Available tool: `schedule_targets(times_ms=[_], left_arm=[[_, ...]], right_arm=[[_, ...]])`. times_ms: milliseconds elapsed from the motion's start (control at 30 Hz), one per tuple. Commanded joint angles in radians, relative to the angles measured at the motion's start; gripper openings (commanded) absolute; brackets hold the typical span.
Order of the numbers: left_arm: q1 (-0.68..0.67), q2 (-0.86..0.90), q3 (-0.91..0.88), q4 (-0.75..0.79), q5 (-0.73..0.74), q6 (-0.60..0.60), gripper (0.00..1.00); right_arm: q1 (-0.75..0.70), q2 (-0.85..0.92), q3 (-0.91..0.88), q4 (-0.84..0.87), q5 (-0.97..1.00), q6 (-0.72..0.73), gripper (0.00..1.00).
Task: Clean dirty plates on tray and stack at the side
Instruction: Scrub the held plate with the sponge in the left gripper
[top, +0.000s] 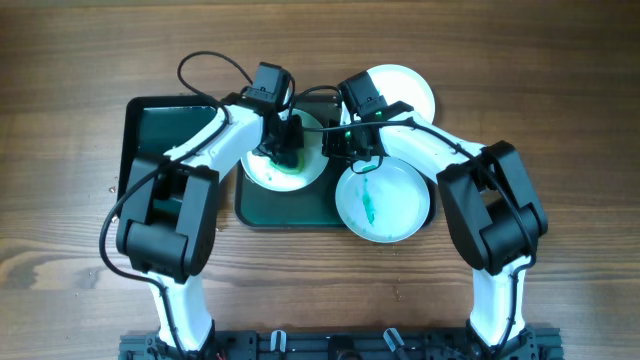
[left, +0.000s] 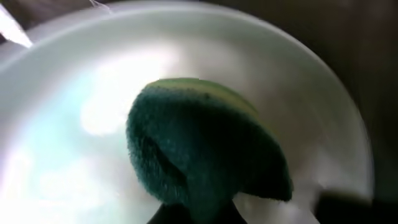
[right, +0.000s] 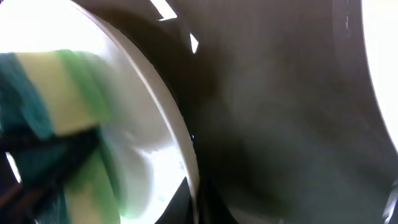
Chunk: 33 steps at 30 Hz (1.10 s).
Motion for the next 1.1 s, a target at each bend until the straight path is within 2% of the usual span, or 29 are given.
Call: schedule_targets(times_ms=[0, 33, 67, 133, 333, 500, 567, 600, 700, 767, 833, 900, 1000, 1067], left_arm=[[0.003, 0.031, -0.015, -0.01, -0.38, -0.164, 0.04], [0.003, 0.031, -0.015, -0.012, -0.458, -0.196, 0.04], [0.003, 0.031, -0.015, -0.014, -0.472, -0.2, 0.04], [0.002, 0.032, -0.015, -0.04, -0.412, -0.198, 0.04], [0.003, 0.083, -0.068, -0.084, -0.01, -0.123, 0.04], [0.003, 0.083, -0.068, -0.042, 0.494, 0.178, 0.04], [0.003, 0.083, -0.068, -0.011, 0.473, 0.173, 0.04], [0.003, 0.083, -0.068, 0.014, 0.414, 0.142, 0.04], [0.004, 0.083, -0.068, 0.089, 0.069, -0.018, 0.04], [0.003, 0.083, -0.068, 0.097, -0.122, -0.079, 0.04], [0.003, 0.083, -0.068, 0.054, -0.342, -0.159, 0.04], [0.003, 0.083, -0.068, -0.035, -0.485, -0.227, 0.04], [0.003, 0.083, -0.068, -0.12, -0.468, -0.224, 0.04], [0.0, 0.083, -0.068, -0.162, -0.274, -0.134, 0.04]], right_arm=[[-0.008, 0.028, 0.01, -0.006, -0.005, -0.001, 0.04], [-0.008, 0.028, 0.01, -0.007, -0.005, -0.003, 0.04], [-0.008, 0.028, 0.01, -0.006, -0.005, -0.003, 0.04], [-0.008, 0.028, 0.01, -0.006, -0.005, -0.003, 0.04], [-0.008, 0.028, 0.01, -0.006, -0.005, -0.003, 0.04], [-0.008, 0.028, 0.01, -0.005, -0.005, -0.003, 0.04], [-0.008, 0.028, 0.01, -0.004, -0.005, -0.002, 0.04], [-0.008, 0.028, 0.01, -0.004, -0.005, -0.002, 0.04], [-0.008, 0.028, 0.01, -0.006, -0.005, -0.003, 0.04], [-0.008, 0.028, 0.01, -0.006, -0.005, -0.003, 0.04], [-0.008, 0.028, 0.01, -0.006, -0.005, -0.003, 0.04], [-0.008, 0.028, 0.01, -0.006, -0.005, -0.003, 0.04], [-0.008, 0.028, 0.01, -0.003, -0.005, -0.003, 0.04], [-0.008, 0.028, 0.01, -0.002, -0.005, -0.003, 0.04]])
